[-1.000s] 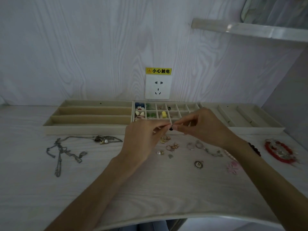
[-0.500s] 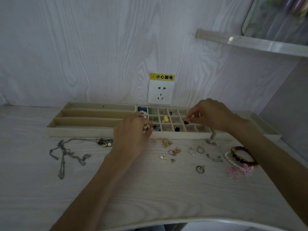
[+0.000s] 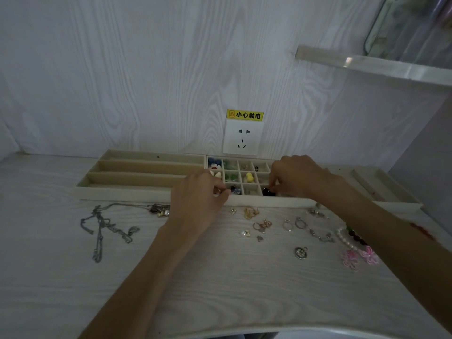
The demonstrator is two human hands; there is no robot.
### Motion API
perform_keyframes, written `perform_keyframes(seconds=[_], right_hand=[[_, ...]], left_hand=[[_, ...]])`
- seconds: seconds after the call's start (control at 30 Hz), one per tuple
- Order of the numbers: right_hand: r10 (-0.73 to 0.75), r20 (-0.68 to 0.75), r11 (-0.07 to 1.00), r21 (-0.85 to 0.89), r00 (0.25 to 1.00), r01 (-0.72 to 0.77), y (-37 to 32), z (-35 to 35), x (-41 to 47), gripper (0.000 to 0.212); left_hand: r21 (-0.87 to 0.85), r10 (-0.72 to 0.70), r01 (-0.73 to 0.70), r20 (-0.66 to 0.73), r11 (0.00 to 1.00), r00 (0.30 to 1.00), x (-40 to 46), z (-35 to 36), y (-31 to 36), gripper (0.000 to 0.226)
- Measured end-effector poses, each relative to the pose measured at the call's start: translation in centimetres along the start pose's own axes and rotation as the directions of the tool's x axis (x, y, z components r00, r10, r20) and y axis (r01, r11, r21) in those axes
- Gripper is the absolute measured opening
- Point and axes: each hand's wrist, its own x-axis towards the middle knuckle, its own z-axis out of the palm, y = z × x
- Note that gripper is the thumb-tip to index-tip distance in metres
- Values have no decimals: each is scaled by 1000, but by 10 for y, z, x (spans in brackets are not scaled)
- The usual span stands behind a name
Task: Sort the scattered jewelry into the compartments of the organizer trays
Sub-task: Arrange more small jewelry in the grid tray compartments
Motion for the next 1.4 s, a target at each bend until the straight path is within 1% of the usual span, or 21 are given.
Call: perform_keyframes(seconds=[0.23,0.3,0.37,0.4,0.47,0.5,0.57,0.63,0.77,0.9,1.1,1.27,1.4], right_hand=[[4,36,999,50,999,-6,6,1,-3,22],[25,37,990,135,999,-30,11,-5,-9,21],[72,-15,958,278,997,-65,22,-6,-18,22],[90,-59,934,351,994,-64,27,-2,-22,24],[107,-181,883,469,978,-9,33,10,-28,28],[103,-238,868,497,966,30,33,18,-30,29],[95,-316,863,499,944,80,31,32,-30,31],[107,-377,878,470,920,91,29,41,-31,31],[81,-423,917,385,903,98,28,50,-35,37],[61,-405,928,360,912,98,26,53,-36,38],[73,-365,941,334,928,58,22,55,-34,42],[72,-352,943,328,933,51,20,55,-34,42],[72,-342,951,307,937,39,18,54,-35,42]], left_hand=[[-5,2,-2,14,1000,1000,0,0,1,20],[-69,7,-5,29,998,1000,0,-4,2,17],[-166,48,-38,57,985,997,8,-11,6,16],[-192,93,-77,75,978,993,15,-15,9,18],[-171,213,-189,134,967,968,32,-19,21,25],[-134,261,-239,183,962,948,39,-19,29,27],[-46,320,-321,296,946,900,50,-11,44,31],[13,350,-381,369,924,861,55,1,51,35],[55,359,-416,411,908,838,54,23,46,39],[68,365,-428,414,901,834,48,31,47,42],[76,402,-446,316,892,859,48,28,51,38],[134,387,-453,347,881,854,48,30,52,40],[127,379,-442,343,888,860,49,30,49,39]])
